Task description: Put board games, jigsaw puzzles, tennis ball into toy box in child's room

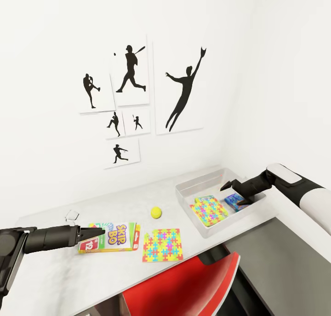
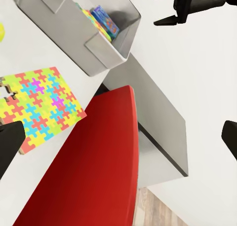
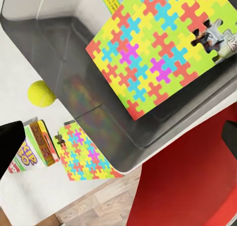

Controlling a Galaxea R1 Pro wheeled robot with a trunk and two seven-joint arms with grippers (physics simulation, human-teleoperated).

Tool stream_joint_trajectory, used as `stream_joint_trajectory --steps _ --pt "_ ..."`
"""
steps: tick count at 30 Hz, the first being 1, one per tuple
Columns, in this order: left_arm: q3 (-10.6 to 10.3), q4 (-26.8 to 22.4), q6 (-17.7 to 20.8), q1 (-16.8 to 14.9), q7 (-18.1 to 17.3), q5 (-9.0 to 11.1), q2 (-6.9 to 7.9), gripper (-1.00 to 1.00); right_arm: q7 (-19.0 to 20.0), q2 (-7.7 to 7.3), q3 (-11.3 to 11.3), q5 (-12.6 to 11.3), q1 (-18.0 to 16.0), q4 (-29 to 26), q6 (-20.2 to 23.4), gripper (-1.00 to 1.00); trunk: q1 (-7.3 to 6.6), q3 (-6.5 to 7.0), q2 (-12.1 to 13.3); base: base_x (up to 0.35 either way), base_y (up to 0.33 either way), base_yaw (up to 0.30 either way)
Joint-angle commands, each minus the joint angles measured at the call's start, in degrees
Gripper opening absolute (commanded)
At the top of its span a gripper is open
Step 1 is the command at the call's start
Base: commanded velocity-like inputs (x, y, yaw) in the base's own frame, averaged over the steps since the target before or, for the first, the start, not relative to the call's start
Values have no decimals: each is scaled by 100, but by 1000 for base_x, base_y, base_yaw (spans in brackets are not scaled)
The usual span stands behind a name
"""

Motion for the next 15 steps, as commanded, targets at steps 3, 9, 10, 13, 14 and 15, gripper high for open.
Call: stream_joint_trajectory --steps 3,9,10,13,14,15 --pt "4 -6 60 -6 -43 -45 -2 100 -36 -6 31 -52 -10 -9 0 100 4 -13 -13 0 0 0" --pt "4 -6 60 -6 -44 -45 0 100 -36 -12 29 -59 -10 -9 0 100 4 -13 -13 0 0 0" --pt "4 -6 60 -6 -44 -45 0 100 -36 -21 25 -63 -10 -14 0 100 4 -13 -13 0 0 0" --pt "4 -6 60 -6 -43 -45 -1 100 -30 -59 12 -71 -10 -51 0 100 4 -13 -13 0 0 0" --pt "4 -6 60 -6 -44 -45 0 100 -28 -70 3 -72 -11 -62 0 100 4 -13 -13 0 0 0" --pt "4 -6 60 -6 -44 -45 0 100 -19 -88 -35 -76 -14 -91 0 100 4 -13 -13 0 0 0"
